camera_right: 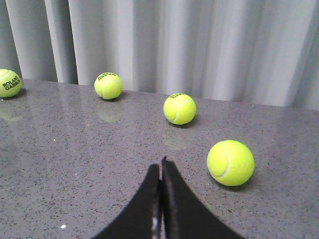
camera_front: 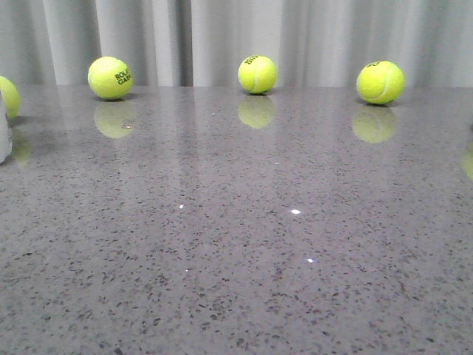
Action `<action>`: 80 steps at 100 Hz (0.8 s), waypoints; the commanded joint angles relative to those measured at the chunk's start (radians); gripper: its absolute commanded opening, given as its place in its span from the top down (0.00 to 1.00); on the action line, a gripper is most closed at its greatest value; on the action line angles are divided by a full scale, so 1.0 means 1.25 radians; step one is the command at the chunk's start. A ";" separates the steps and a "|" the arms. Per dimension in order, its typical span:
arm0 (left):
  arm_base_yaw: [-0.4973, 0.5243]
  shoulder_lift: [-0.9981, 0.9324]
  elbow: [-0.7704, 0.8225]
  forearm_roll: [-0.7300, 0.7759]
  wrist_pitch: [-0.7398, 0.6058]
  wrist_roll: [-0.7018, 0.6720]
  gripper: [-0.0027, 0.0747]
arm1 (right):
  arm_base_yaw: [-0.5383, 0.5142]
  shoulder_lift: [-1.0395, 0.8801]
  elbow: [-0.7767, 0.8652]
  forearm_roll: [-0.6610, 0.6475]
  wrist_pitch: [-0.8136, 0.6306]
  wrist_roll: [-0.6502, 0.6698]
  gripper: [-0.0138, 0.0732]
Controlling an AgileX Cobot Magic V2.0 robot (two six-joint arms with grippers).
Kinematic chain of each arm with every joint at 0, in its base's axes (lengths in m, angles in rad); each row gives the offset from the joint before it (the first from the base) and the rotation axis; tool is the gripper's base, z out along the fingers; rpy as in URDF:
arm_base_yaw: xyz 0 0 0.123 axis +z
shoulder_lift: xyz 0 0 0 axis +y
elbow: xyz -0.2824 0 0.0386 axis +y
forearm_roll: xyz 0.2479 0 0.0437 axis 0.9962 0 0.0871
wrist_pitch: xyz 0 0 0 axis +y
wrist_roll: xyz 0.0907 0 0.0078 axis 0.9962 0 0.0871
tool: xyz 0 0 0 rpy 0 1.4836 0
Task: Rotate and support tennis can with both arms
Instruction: 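Open the left gripper and back away from the upright can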
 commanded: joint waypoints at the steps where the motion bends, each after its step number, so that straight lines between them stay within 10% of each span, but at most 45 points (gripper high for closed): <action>1: 0.002 0.007 -0.021 -0.010 -0.074 -0.006 0.99 | -0.004 0.003 -0.022 0.004 -0.058 -0.001 0.92; 80: 0.033 0.003 0.012 0.044 -0.137 -0.006 0.99 | -0.004 0.003 -0.022 0.004 -0.058 -0.001 0.92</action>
